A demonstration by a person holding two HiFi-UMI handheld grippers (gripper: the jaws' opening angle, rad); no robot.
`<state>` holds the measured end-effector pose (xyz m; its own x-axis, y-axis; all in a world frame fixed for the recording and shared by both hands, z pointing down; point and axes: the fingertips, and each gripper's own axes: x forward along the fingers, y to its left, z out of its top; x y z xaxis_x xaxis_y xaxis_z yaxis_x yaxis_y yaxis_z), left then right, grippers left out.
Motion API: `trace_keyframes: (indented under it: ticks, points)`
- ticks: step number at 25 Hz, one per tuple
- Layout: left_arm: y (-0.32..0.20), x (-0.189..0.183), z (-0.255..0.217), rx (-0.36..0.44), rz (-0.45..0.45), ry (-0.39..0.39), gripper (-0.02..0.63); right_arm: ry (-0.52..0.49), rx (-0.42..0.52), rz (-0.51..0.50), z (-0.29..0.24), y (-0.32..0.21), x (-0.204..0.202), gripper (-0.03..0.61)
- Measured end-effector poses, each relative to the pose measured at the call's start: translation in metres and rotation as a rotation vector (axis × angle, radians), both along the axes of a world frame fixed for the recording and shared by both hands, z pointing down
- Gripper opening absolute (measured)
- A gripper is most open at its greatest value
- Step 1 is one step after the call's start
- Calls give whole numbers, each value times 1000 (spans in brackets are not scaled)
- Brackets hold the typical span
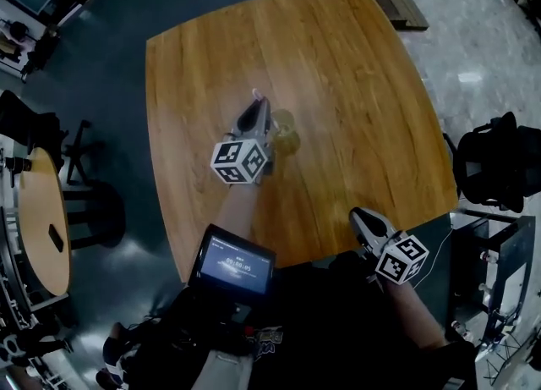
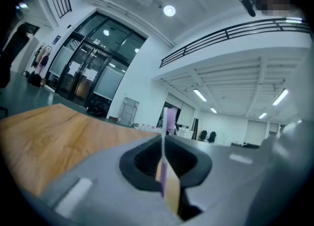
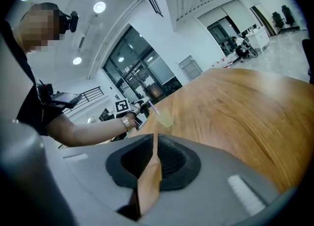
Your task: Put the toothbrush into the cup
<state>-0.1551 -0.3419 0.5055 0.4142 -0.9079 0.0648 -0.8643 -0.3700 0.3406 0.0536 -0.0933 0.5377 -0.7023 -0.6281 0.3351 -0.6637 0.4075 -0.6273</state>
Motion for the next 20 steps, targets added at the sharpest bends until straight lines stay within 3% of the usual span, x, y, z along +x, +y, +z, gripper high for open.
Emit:
trace_keyframes:
  ticks: [10, 20]
  points:
    - [3, 8, 45, -88, -8, -72, 20, -30, -57, 14, 13, -5, 9, 18]
    - [5, 2, 37, -62, -45, -69, 61, -53, -67, -27, 15, -11, 15, 17]
